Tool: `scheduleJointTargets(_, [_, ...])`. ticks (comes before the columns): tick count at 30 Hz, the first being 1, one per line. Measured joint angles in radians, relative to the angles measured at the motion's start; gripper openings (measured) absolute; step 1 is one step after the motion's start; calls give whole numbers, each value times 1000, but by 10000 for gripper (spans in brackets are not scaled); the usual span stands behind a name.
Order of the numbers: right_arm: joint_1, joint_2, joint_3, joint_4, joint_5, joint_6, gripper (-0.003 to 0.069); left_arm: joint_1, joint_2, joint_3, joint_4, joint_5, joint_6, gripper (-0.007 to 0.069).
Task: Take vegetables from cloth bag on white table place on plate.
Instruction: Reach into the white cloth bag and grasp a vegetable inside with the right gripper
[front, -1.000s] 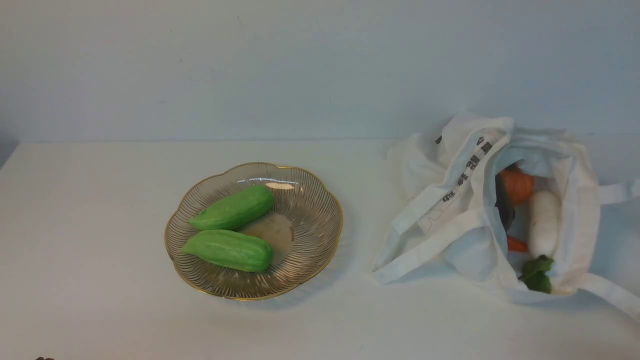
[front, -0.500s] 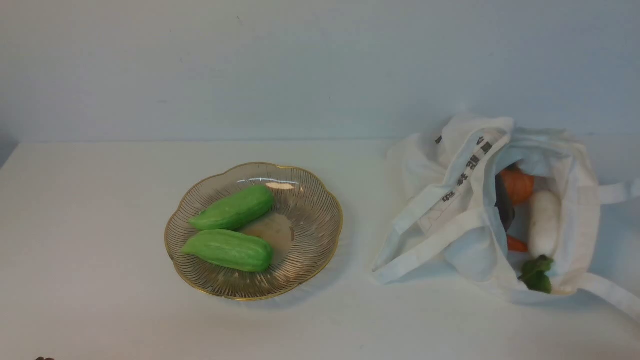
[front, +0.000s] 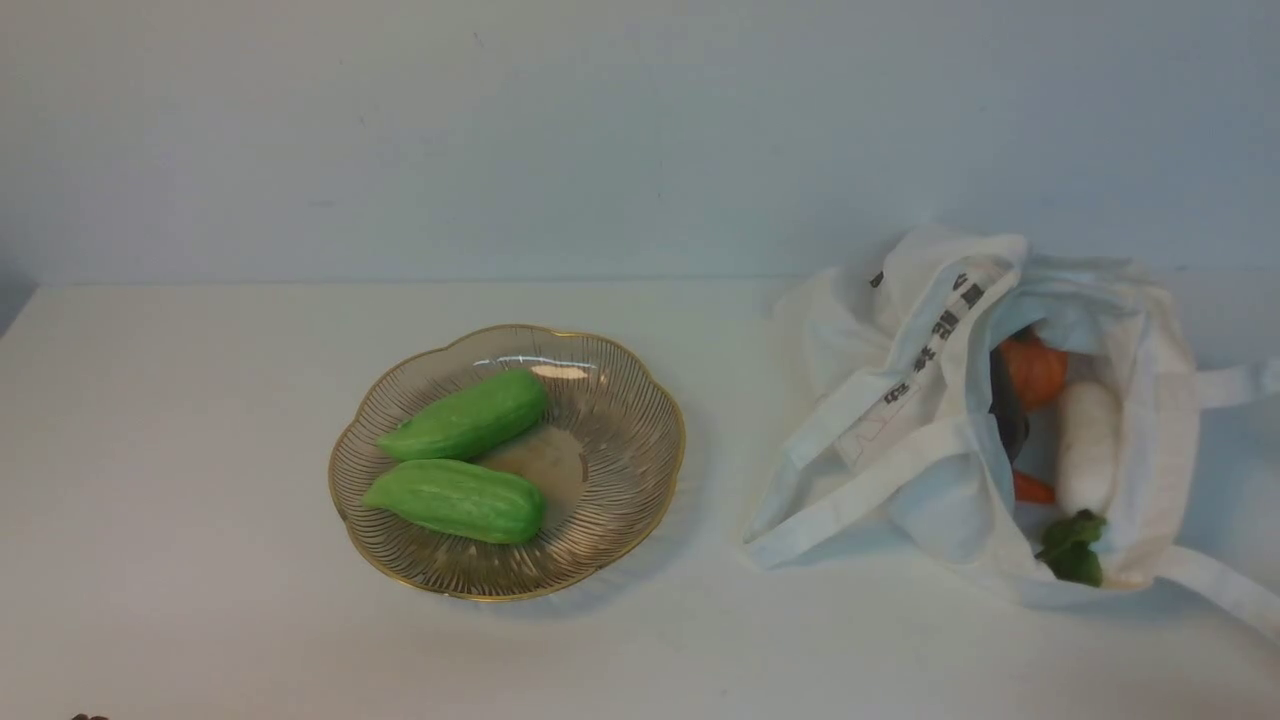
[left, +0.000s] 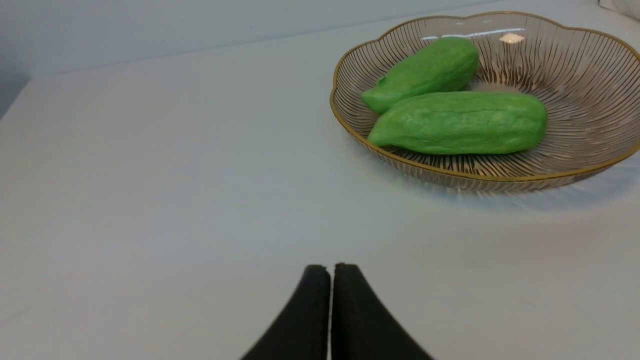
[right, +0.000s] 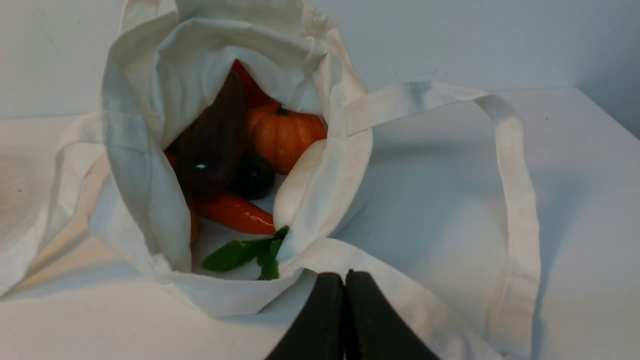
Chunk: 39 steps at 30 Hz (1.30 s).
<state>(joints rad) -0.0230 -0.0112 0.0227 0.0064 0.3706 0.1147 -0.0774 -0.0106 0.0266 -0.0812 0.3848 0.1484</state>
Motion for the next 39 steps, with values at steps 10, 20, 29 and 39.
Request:
scheduleJointTargets(10, [0,0,6,306,-218,47,-15,0,0,0,0,0,0,-8])
scheduleJointTargets(20, [0,0,6,475,-299,52,-15,0,0,0,0,0,0,-8])
scheduleJointTargets(29, [0,44,-231,445,-227,-14,-15,0,0,0,0,0,0,-8])
scheduleJointTargets(39, [0,712,-778,326,423,-247,-15,0,0,0,0,0,0,-8])
